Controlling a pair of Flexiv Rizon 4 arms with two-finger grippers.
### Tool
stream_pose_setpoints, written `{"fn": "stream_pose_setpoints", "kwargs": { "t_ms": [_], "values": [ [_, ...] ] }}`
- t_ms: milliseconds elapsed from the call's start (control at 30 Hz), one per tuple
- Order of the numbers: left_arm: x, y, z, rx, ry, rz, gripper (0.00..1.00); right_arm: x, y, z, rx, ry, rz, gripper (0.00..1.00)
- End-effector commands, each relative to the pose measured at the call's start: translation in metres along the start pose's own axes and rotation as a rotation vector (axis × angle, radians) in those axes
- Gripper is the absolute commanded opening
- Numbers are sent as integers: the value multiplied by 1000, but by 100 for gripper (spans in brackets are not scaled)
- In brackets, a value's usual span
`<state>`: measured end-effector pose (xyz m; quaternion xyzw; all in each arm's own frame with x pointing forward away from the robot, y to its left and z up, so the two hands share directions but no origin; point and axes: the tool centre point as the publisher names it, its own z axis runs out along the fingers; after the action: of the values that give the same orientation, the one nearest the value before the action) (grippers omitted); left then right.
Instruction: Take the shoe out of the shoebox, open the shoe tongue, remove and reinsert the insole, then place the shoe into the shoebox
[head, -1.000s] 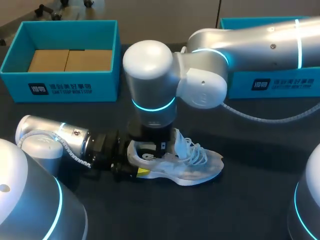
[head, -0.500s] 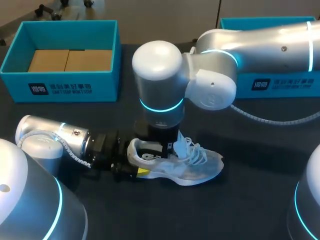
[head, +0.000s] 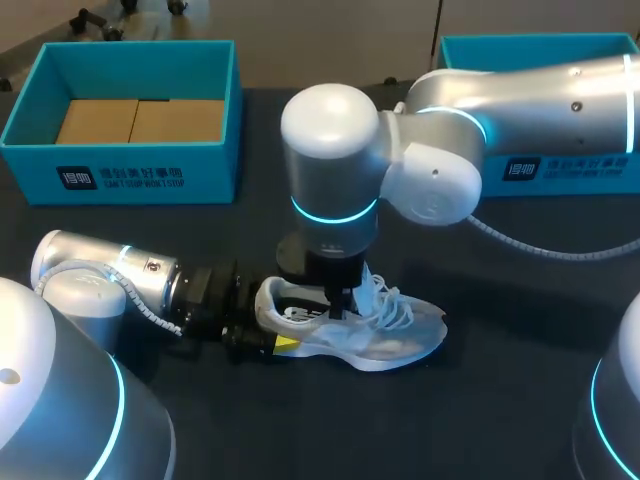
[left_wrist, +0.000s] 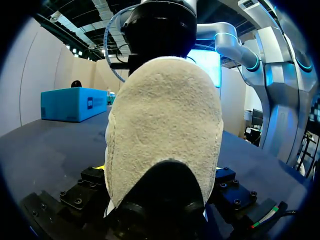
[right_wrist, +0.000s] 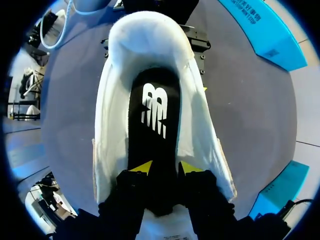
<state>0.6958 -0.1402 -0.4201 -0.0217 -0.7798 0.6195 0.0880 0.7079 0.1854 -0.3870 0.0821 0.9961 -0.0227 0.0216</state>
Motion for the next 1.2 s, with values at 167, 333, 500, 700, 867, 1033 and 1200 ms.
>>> {"fn": "stream_pose_setpoints", "kwargs": {
  "t_ms": [167, 333, 500, 700, 867, 1033, 1200],
  "values": [
    [0, 2, 1, -3, 1, -1, 0, -2, 2, 14, -14, 13, 13, 36],
    [0, 2, 1, -3, 1, -1, 0, -3, 6, 21, 3, 44, 14, 36],
    [0, 2, 1, -3, 1, -1, 0, -2, 8, 27, 14, 70, 15, 38],
    [0, 2, 1, -3, 1, -1, 0, 4, 10, 35, 2, 107, 14, 42],
    [0, 2, 1, -3, 1, -1, 0, 11, 13, 39, 2, 151, 10, 40],
    [0, 2, 1, -3, 1, -1, 0, 20, 15, 42, 1, 184, 3, 38],
    [0, 2, 1, -3, 1, -1, 0, 28, 15, 46, -7, 202, 4, 31]
  ]
}}
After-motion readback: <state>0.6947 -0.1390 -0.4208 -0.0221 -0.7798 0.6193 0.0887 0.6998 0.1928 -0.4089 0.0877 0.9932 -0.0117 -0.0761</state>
